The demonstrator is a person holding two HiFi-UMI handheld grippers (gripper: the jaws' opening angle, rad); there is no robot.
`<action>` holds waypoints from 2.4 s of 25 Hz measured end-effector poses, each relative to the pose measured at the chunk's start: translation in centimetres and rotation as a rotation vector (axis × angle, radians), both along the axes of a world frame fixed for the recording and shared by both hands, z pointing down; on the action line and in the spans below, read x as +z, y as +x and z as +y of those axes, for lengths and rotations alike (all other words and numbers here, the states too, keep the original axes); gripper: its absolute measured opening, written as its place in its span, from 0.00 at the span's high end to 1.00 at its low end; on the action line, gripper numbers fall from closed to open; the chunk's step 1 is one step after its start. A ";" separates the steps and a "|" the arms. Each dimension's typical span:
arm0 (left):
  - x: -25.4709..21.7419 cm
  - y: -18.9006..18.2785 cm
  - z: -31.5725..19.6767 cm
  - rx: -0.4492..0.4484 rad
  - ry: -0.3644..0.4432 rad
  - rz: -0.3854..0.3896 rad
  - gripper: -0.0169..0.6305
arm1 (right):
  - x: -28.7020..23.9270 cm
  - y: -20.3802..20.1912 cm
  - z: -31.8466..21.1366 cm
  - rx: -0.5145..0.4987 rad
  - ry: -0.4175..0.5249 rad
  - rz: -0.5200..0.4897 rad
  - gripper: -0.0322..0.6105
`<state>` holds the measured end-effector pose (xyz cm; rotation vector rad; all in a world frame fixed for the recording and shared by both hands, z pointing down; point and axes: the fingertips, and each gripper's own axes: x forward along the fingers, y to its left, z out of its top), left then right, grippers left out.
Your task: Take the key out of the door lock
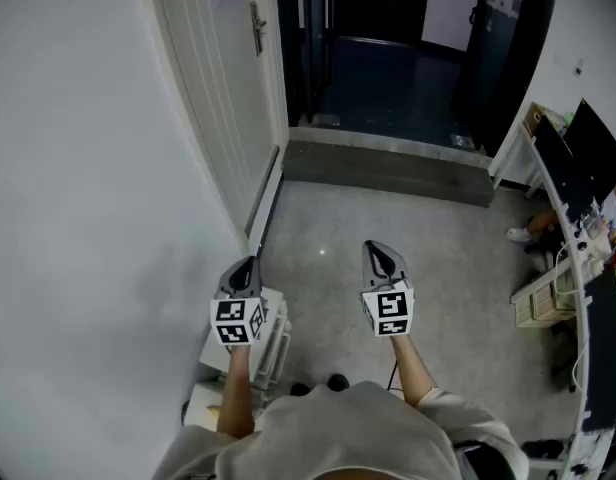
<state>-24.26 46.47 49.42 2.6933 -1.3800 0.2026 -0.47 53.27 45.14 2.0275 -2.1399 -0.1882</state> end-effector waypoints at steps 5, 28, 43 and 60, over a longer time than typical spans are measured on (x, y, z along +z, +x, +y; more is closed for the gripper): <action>-0.2 1.4 0.1 0.014 0.027 -0.006 0.95 | 0.2 1.0 -0.4 -0.005 -0.004 -0.006 0.91; 0.1 7.6 -1.2 -0.007 0.066 -0.008 0.95 | 1.4 6.0 -2.3 -0.071 0.015 -0.064 0.91; 2.2 10.5 -9.2 0.020 0.035 0.018 0.95 | 3.2 8.2 -10.1 -0.064 0.001 -0.054 0.91; 0.6 14.9 -32.4 0.072 0.045 0.049 0.95 | 1.6 10.9 -32.6 -0.052 -0.004 -0.016 0.91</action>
